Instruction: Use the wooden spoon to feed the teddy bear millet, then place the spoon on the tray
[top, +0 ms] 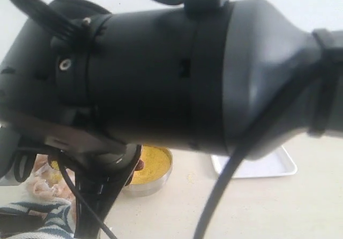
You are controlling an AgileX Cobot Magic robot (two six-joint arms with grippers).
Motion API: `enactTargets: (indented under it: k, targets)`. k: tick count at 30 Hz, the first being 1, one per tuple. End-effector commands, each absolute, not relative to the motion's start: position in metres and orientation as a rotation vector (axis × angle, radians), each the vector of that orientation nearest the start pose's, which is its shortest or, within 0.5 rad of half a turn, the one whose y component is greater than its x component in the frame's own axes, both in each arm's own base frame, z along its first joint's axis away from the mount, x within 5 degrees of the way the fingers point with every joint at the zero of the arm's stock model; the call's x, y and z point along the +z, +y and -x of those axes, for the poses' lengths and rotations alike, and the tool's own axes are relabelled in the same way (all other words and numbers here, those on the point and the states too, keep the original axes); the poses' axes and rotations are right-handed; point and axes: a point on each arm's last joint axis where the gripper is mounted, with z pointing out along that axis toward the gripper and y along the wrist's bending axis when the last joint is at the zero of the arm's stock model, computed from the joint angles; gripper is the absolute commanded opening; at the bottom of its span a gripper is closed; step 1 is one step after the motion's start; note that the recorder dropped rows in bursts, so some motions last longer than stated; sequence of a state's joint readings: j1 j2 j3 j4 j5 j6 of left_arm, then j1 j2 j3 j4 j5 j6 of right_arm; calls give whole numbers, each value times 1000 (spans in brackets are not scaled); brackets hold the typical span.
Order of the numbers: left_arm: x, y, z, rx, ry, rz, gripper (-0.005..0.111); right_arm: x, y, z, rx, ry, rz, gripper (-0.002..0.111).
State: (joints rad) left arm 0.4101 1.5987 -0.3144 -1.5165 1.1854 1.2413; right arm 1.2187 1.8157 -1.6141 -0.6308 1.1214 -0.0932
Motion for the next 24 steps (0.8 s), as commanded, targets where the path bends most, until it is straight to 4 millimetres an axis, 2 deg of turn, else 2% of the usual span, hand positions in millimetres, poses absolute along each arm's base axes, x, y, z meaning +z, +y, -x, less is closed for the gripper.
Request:
enactTargets:
  k: [1, 8, 14, 19, 24]
  targets:
    - [148, -12, -187, -1578, 2278, 490, 4, 314, 353, -174, -469, 1778, 1702, 0]
    - [148, -12, -187, -1578, 2275, 492, 4, 318, 357, -164, -570, 1702, 1703, 0]
    - [148, -12, -187, -1578, 2275, 492, 4, 319, 355, -165, -603, 1703, 1695, 0]
    - [148, -12, -187, -1578, 2275, 492, 4, 312, 355, -168, -712, 1688, 1740, 0]
    - [148, -12, -187, -1578, 2275, 492, 4, 312, 361, -161, -734, 1622, 1742, 0]
